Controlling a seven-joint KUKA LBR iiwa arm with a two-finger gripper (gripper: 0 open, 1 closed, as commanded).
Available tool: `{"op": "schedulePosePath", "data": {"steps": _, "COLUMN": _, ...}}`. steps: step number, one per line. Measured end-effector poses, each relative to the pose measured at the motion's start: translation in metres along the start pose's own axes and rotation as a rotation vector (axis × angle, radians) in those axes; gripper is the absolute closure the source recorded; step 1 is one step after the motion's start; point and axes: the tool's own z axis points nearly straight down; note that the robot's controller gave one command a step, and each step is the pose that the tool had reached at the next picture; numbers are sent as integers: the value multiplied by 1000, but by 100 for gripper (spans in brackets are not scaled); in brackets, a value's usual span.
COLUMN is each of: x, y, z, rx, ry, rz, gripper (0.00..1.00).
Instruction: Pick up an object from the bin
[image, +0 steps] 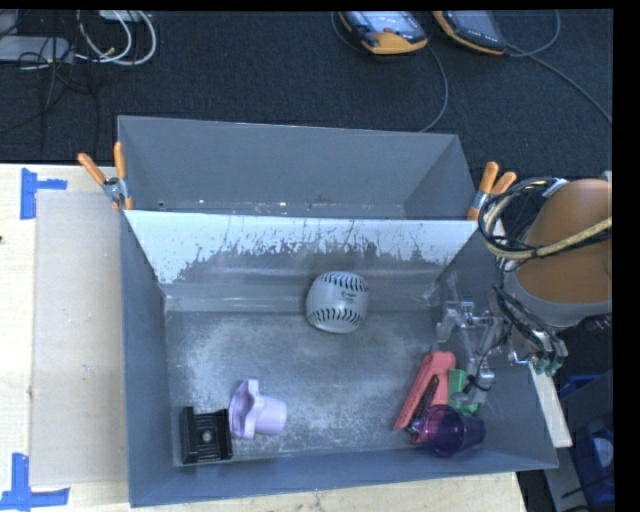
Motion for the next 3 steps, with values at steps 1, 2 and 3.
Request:
{"op": "schedulePosePath", "data": {"steps": 1, "x": -1, "y": 1, "z": -4, "rx": 1, "ry": -7, "rz": -4, "gripper": 0}}
{"op": "schedulePosePath", "data": {"steps": 2, "x": -3, "y": 6, "z": 47, "rx": 2, "ry": -17, "rz": -39, "gripper": 0}}
{"op": "schedulePosePath", "data": {"steps": 3, "x": 24, "y": -4, "z": 49, "rx": 1, "ry": -6, "rz": 131, "gripper": 100}}
